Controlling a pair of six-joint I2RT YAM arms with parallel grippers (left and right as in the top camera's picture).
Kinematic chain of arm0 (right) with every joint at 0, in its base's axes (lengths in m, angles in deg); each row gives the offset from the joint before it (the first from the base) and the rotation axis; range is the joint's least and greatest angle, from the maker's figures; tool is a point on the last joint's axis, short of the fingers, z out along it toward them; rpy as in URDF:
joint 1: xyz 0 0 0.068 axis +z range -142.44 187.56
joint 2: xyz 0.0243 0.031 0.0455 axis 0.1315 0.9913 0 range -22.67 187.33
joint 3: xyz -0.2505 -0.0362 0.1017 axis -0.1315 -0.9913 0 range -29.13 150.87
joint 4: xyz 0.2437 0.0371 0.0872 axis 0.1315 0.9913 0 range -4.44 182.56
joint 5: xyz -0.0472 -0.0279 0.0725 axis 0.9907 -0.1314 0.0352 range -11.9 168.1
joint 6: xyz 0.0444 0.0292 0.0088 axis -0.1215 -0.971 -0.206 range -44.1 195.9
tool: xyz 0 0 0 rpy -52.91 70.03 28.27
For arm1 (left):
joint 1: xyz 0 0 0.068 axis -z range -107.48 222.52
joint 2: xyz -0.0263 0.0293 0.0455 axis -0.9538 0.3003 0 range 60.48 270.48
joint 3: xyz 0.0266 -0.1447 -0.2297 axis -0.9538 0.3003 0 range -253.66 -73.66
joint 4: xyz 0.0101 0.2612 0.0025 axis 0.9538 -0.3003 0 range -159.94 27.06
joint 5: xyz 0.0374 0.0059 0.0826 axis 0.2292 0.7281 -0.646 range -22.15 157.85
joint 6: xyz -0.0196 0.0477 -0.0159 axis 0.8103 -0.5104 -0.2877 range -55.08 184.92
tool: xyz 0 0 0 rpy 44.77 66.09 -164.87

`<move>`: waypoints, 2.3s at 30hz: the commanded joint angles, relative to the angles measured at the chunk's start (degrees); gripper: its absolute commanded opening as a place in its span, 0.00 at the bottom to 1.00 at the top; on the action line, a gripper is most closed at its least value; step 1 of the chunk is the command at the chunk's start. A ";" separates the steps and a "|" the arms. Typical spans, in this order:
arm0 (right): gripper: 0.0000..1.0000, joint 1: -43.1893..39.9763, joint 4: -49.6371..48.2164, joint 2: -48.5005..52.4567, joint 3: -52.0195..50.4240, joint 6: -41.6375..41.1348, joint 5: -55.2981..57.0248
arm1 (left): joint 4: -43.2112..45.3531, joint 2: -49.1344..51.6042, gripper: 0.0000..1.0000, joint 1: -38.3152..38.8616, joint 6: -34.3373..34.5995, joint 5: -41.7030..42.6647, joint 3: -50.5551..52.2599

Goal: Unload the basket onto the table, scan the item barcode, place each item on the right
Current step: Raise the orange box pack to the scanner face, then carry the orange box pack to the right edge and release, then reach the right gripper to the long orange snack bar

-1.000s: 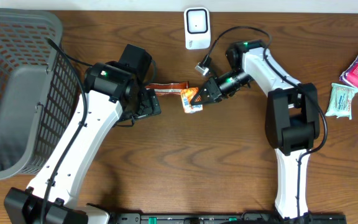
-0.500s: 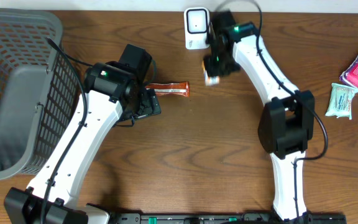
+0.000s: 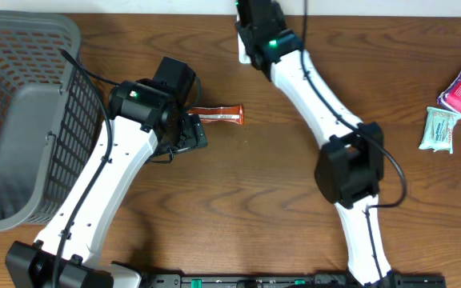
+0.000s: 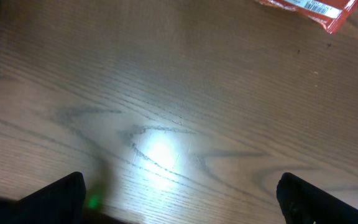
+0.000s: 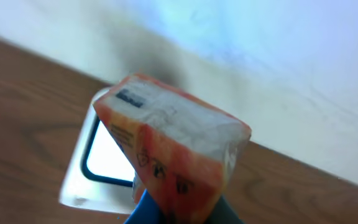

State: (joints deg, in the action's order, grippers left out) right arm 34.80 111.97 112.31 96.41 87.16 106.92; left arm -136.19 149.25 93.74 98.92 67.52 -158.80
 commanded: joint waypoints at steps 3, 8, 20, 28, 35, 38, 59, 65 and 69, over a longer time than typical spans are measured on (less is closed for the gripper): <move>0.01 0.94 -1.75 5.99 0.26 11.45 11.96 | -0.22 0.35 0.98 -0.04 -0.96 -0.35 0.00; 0.01 0.74 -1.60 5.95 0.44 5.86 12.37 | -0.22 0.33 0.98 -0.04 -0.96 -0.35 0.00; 0.01 -12.48 14.93 -2.36 2.10 -14.14 10.25 | -0.22 0.33 0.98 -0.04 -0.96 -0.35 0.00; 0.01 -30.03 35.82 -1.77 1.75 -19.12 9.97 | -0.22 0.35 0.98 -0.04 -0.96 -0.35 0.00; 0.79 -42.12 41.77 -1.44 1.57 -23.87 -4.96 | -0.22 0.33 0.98 -0.04 -0.96 -0.35 0.00; 0.99 -45.55 42.58 -1.44 1.53 -24.55 -16.87 | -0.22 0.35 0.98 -0.04 -0.96 -0.35 0.00; 0.99 -30.03 51.78 -1.44 1.44 -13.99 -67.56 | -0.22 0.35 0.98 -0.04 -0.94 -0.35 0.00; 0.88 -17.79 46.97 -1.42 1.42 -15.63 -63.73 | -0.22 0.35 0.98 -0.04 -0.96 -0.35 0.00; 0.87 -10.71 40.48 -0.68 1.42 -23.19 -56.54 | -0.22 0.35 0.98 -0.04 -0.94 -0.35 0.00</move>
State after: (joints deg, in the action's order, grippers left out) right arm 19.65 155.38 111.00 97.76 69.94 44.61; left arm -136.19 149.25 93.74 98.92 67.52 -158.80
